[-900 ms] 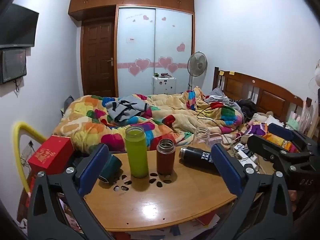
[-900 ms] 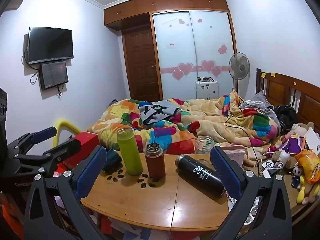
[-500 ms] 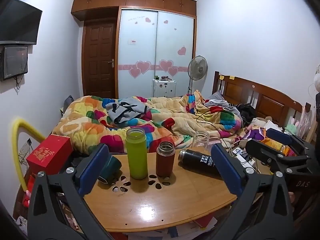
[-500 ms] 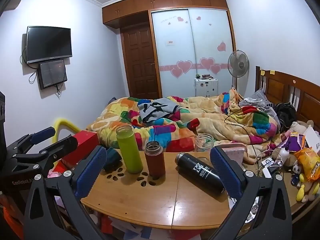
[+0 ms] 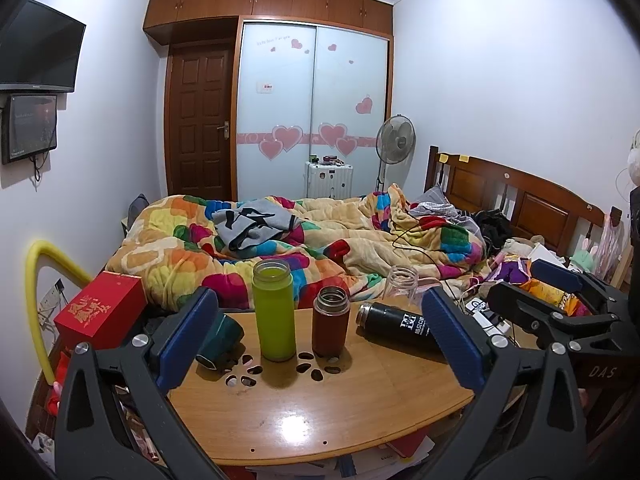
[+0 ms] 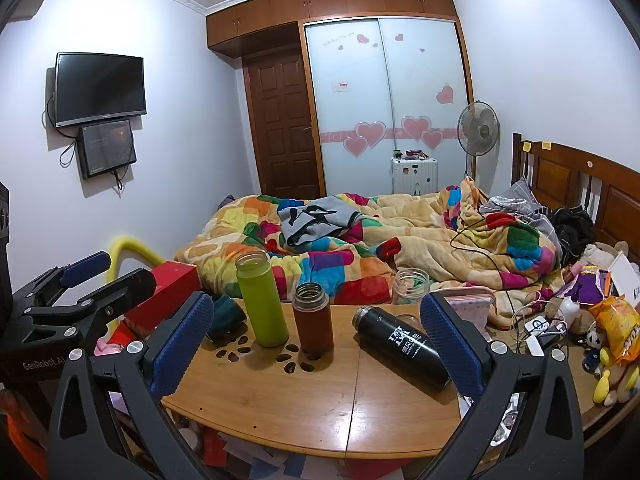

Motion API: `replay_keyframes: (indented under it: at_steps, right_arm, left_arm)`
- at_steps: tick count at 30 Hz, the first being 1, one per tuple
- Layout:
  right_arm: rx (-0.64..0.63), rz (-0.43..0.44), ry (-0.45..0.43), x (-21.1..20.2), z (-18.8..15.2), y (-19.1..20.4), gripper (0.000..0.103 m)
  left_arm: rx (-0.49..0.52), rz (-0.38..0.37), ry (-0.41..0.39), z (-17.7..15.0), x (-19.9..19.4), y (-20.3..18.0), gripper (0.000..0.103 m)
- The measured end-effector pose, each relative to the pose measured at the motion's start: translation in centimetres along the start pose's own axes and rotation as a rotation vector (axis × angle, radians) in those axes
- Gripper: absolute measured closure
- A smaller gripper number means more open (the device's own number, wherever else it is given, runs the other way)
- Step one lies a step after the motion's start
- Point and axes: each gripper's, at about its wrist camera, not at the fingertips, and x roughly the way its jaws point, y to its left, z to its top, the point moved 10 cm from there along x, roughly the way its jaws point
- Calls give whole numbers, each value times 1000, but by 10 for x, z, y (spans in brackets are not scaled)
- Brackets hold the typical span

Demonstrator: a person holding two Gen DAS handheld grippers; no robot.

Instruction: Flip cup upside down

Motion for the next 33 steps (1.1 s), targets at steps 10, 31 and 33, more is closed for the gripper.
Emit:
replay_keyframes:
  at_steps: [10,31,33]
  right_arm:
    - [0,-1,-2,0,2,0,0]
    - [-2,0,-5,-1,4,2,0]
    - [-2,0,-5,0,4,2,0]
  left_arm:
    - [-3,-3,-10,2,0,2,0]
    - [-3,-5,-12,0,-1,1,0]
    - [-3,-4,-12,0,-1,1,0]
